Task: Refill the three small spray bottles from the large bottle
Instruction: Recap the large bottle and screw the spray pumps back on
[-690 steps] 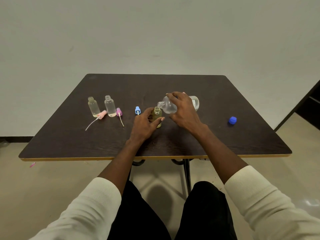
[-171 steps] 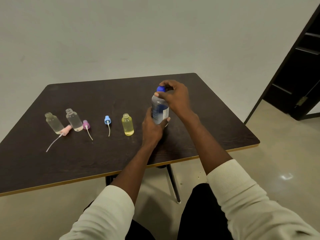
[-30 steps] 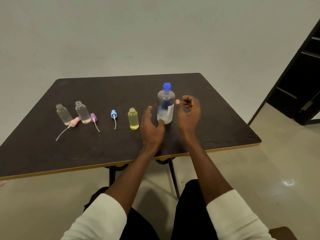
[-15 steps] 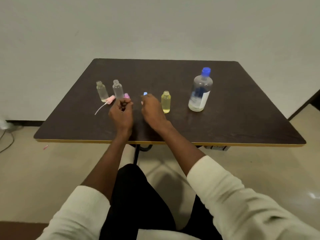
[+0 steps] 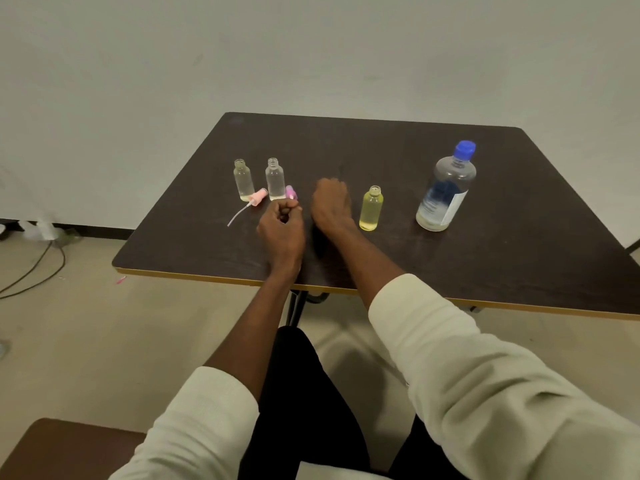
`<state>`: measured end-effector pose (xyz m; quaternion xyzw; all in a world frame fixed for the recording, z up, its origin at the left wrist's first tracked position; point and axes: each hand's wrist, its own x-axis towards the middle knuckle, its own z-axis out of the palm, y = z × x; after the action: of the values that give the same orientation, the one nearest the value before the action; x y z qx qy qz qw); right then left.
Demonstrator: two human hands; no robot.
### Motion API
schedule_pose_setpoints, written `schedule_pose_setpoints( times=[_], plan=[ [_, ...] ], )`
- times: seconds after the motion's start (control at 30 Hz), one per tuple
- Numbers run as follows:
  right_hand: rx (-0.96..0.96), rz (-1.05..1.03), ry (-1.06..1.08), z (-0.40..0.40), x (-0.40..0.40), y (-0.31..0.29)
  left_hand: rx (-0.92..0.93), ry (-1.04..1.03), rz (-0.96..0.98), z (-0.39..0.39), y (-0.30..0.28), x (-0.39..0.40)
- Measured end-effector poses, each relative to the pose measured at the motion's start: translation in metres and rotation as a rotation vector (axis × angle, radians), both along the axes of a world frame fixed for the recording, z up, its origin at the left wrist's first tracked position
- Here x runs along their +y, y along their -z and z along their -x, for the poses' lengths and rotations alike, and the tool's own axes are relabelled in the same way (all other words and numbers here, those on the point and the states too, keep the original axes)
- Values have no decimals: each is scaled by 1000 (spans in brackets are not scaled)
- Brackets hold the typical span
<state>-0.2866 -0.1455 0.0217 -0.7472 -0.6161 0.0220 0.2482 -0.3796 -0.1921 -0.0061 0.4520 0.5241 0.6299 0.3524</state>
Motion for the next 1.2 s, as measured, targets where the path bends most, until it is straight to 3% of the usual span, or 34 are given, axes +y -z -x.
schedule_pose_setpoints(
  times=[0.13, 0.27, 0.43, 0.67, 0.93, 1.2],
  plan=[
    [220, -153, -92, 2, -9, -6, -38, -25, -32, 1, 1, 0],
    [496, -459, -201, -6, -44, -33, -51, -51, -82, -1, -1, -8],
    [814, -642, -195, -56, -80, -56, 40, 153, -176, -27, 1, -14],
    [919, -705, -104, -89, -94, -60, 199, 468, -116, -75, 4, -8],
    [986, -750, -112, -87, -85, -54, 330, 490, -8, -75, 10, -4],
    [1007, -726, -107, -85, -75, -42, 360, 529, -52, -76, 11, 1]
  ],
)
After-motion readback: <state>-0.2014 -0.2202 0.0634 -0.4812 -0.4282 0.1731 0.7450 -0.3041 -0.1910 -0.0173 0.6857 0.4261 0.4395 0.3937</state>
